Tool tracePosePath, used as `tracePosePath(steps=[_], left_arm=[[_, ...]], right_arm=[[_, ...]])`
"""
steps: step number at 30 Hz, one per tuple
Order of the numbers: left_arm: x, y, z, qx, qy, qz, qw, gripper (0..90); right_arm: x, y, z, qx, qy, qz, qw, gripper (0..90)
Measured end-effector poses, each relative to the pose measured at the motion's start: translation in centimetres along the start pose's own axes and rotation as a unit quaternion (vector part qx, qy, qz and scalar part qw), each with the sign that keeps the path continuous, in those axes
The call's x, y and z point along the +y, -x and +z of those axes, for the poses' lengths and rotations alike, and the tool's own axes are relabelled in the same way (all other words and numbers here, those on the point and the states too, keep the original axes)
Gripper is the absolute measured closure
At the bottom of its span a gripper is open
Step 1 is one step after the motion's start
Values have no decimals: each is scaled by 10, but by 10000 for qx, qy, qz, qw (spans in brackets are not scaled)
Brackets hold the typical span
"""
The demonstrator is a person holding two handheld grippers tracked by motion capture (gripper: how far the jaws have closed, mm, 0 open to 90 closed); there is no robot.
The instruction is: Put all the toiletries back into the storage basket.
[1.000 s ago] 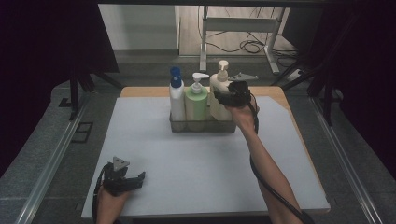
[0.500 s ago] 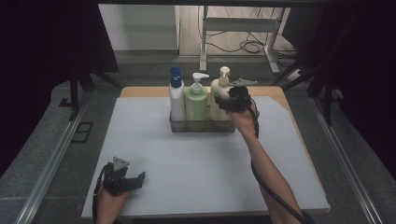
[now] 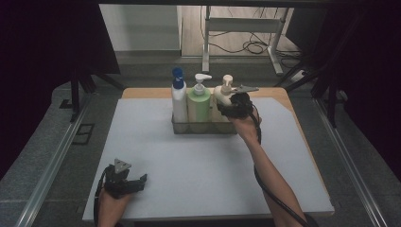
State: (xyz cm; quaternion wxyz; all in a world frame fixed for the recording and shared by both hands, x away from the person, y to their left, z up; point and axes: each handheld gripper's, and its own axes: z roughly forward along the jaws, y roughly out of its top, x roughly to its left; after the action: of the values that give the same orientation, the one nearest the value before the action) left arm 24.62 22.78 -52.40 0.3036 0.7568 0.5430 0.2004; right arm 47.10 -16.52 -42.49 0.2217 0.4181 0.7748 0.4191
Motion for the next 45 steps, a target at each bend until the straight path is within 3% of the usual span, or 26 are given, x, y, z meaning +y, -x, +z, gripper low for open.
tracePosePath(steps=[9, 15, 19, 26, 40, 45], left_arm=[[0, 0, 0, 0, -2, 4, 10000, 119], [0, 0, 0, 1, 2, 1, 10000, 119], [0, 0, 0, 1, 3, 1, 10000, 119], [0, 0, 0, 3, 0, 6, 10000, 119], [0, 0, 0, 5, 0, 6, 10000, 119], [0, 0, 0, 4, 1, 6, 10000, 120]], right_arm=[[-1, 2, 0, 65, -11, 65, 10000, 372], [-3, 9, -2, 430, 126, 215, 9988, 314], [-4, 9, -5, 481, 175, 83, 9987, 242], [-6, 9, -13, 521, 37, -188, 9985, 199], [-22, 17, -35, 775, -247, -391, 9959, 194], [-28, 24, -45, 848, -216, -249, 9958, 255]])
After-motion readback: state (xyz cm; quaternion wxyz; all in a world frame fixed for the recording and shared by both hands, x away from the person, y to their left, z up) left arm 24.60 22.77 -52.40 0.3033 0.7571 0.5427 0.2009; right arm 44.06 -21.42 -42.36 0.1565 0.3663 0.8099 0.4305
